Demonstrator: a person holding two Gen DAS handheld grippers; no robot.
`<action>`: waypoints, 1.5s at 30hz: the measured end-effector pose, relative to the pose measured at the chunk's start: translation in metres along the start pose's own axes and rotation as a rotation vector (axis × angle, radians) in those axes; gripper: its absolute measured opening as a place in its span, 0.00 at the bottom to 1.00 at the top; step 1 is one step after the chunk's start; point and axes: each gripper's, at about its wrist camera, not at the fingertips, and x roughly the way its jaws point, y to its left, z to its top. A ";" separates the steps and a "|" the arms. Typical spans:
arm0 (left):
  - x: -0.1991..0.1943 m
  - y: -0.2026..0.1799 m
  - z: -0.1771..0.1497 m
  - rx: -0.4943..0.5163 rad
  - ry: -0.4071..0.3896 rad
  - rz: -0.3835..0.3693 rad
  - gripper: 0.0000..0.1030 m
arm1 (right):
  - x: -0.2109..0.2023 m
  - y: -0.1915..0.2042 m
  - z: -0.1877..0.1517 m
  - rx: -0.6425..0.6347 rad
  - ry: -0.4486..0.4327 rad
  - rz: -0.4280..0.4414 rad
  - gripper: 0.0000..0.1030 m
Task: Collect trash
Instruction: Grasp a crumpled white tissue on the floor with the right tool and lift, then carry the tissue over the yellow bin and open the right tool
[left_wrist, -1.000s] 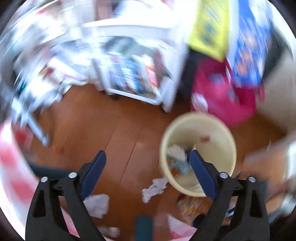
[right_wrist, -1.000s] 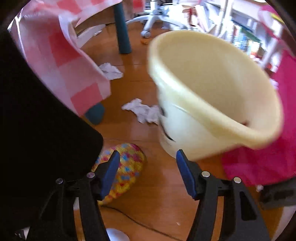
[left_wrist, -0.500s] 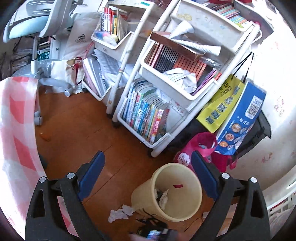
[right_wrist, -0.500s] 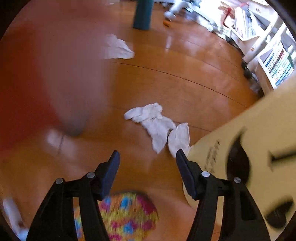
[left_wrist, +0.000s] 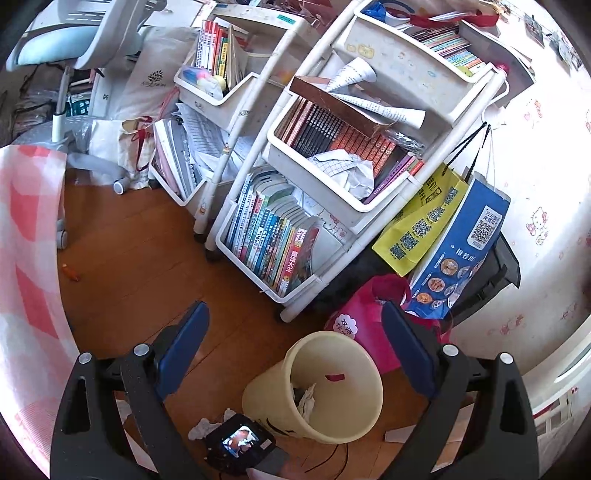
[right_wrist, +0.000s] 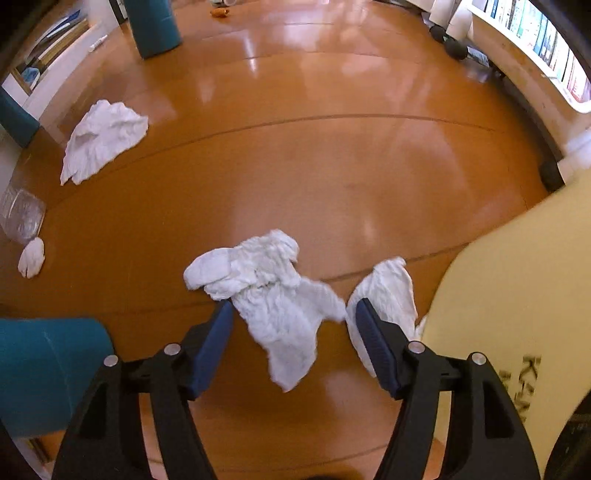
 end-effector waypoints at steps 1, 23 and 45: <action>0.000 0.000 0.000 -0.004 -0.001 -0.001 0.88 | 0.000 -0.003 -0.003 0.008 -0.005 0.008 0.62; -0.001 0.017 0.003 -0.103 -0.042 0.052 0.88 | -0.159 0.019 0.019 -0.231 -0.358 0.111 0.05; -0.268 -0.003 -0.092 -0.194 -0.216 0.399 0.88 | -0.511 0.068 0.020 -0.695 -0.844 -0.013 0.06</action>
